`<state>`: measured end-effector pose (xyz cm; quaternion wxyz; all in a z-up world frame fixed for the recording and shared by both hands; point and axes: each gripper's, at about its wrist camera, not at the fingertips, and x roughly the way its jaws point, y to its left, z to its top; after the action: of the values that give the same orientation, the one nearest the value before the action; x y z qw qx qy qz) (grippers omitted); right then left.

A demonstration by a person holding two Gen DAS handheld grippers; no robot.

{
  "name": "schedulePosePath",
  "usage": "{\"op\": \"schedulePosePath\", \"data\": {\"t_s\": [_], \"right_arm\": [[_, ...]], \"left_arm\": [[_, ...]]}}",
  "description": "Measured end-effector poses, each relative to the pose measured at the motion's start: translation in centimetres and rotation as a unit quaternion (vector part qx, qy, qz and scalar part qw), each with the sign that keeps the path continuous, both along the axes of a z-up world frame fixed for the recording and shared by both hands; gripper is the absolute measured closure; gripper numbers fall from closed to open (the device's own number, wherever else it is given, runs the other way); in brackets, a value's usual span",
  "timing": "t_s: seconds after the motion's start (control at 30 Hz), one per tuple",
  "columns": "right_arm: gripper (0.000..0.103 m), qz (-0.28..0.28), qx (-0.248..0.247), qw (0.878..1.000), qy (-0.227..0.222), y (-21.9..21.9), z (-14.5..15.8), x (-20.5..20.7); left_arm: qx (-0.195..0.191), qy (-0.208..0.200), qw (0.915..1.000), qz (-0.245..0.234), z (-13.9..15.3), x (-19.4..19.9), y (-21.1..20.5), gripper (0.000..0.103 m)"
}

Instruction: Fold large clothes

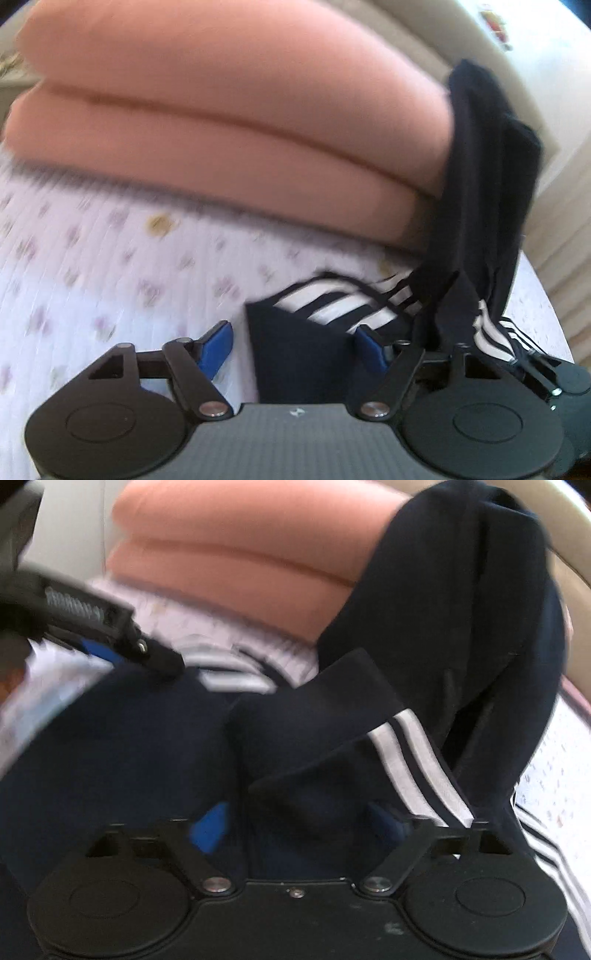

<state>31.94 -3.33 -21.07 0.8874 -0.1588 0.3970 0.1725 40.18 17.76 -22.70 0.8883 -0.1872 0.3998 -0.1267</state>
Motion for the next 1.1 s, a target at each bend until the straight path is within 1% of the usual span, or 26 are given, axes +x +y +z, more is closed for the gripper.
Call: {"op": "schedulePosePath", "data": {"t_s": [0.03,0.07,0.13,0.2,0.23,0.3,0.33,0.37,0.4,0.43,0.5,0.53,0.57,0.63,0.67,0.7,0.73,0.77,0.8,0.87,0.9,0.93,1.0,1.03,1.07,1.1], "right_arm": [[0.099,-0.011,0.034,0.999,-0.011,-1.2,1.1,-0.4],[0.099,-0.019,0.091,0.995,-0.032,-2.9,2.6,-1.2],[0.099,-0.051,0.198,0.975,-0.082,-7.1,5.9,-3.4],[0.099,-0.116,0.305,0.934,-0.145,-13.0,8.5,-6.2],[0.096,-0.165,0.344,0.911,-0.156,-16.2,8.7,-7.4],[0.078,-0.243,0.387,0.882,-0.117,-21.5,7.1,-8.3],[0.053,-0.267,0.394,0.875,-0.082,-23.7,5.7,-8.4],[0.024,-0.288,0.405,0.867,-0.038,-26.0,3.6,-8.4],[0.017,-0.306,0.418,0.855,-0.008,-27.8,1.9,-8.6],[0.015,-0.318,0.437,0.841,0.018,-29.4,-0.1,-8.8],[0.014,-0.330,0.451,0.828,0.052,-31.3,-2.5,-8.7],[0.015,-0.333,0.460,0.821,0.054,-32.1,-3.4,-8.6],[0.010,-0.325,0.477,0.815,0.043,-32.3,-4.1,-8.1],[0.007,-0.326,0.497,0.804,0.024,-32.8,-4.0,-7.9],[0.008,-0.330,0.496,0.803,0.025,-32.7,-4.0,-7.4],[0.017,-0.328,0.486,0.810,0.021,-32.7,-3.7,-6.9],[0.077,-0.325,0.470,0.821,0.005,-32.5,-3.3,-6.7],[0.091,-0.318,0.451,0.834,-0.018,-32.0,-2.0,-6.7],[0.091,-0.304,0.458,0.834,-0.045,-31.8,-1.2,-6.9],[0.092,-0.265,0.503,0.816,-0.104,-32.1,-0.1,-7.6],[0.092,-0.260,0.502,0.816,-0.121,-32.2,0.4,-7.8],[0.090,-0.268,0.480,0.826,-0.121,-32.2,0.6,-7.8],[0.059,-0.297,0.396,0.866,-0.063,-32.1,-0.3,-6.0],[0.038,-0.311,0.359,0.880,-0.020,-32.1,-1.2,-5.1],[0.036,-0.322,0.335,0.885,0.021,-32.2,-2.2,-4.4],[0.036,-0.320,0.338,0.884,0.032,-32.5,-2.8,-4.5]], "left_arm": [[0.000,-0.013,0.9998,-0.013,0.3,0.0,-0.4,0.086],[-0.002,-0.026,0.9995,-0.015,0.4,0.0,-0.6,0.091],[-0.014,-0.082,0.9963,0.023,0.9,-0.9,-0.3,0.094],[-0.045,-0.138,0.9850,0.093,1.3,-2.2,1.1,0.103],[-0.061,-0.140,0.9802,0.126,1.1,-2.3,2.0,0.103],[-0.108,-0.114,0.9758,0.152,0.1,-2.2,3.6,0.102],[-0.122,-0.104,0.9759,0.148,-0.2,-2.2,4.0,0.102],[-0.133,-0.091,0.9781,0.132,-0.5,-2.3,4.0,0.097],[-0.140,-0.076,0.9810,0.111,-0.6,-2.3,3.9,0.086],[-0.147,-0.061,0.9830,0.092,-0.8,-2.2,3.6,0.078],[-0.156,-0.024,0.9856,0.061,-1.3,-2.0,3.0,0.033],[-0.152,-0.008,0.9871,0.050,-1.7,-1.9,2.6,0.028],[-0.142,0.002,0.9891,0.039,-1.9,-1.7,2.0,0.030],[-0.123,0.004,0.9922,0.016,-2.4,-1.5,1.0,0.043],[-0.103,0.000,0.9946,0.012,-2.4,-1.5,0.5,0.068],[-0.085,-0.004,0.9963,0.008,-2.6,-1.4,0.1,0.094],[-0.081,-0.017,0.9966,0.003,-2.7,-1.3,-0.2,0.094],[-0.079,-0.040,0.9961,0.003,-2.6,-1.6,-0.4,0.095],[-0.080,-0.070,0.9944,0.003,-2.0,-2.0,-0.6,0.095],[-0.100,-0.119,0.9875,0.024,-1.4,-2.8,-0.4,0.096],[-0.109,-0.133,0.9838,0.050,-1.5,-2.9,-0.1,0.096],[-0.126,-0.130,0.9806,0.076,-2.1,-2.7,0.4,0.096],[-0.148,-0.101,0.9795,0.093,-3.5,-2.1,1.0,0.095],[-0.143,-0.089,0.9815,0.092,-4.0,-2.0,0.9,0.095],[-0.132,-0.080,0.9843,0.086,-4.2,-2.1,0.8,0.093],[-0.126,-0.071,0.9861,0.082,-4.3,-2.3,0.8,0.083]]}}
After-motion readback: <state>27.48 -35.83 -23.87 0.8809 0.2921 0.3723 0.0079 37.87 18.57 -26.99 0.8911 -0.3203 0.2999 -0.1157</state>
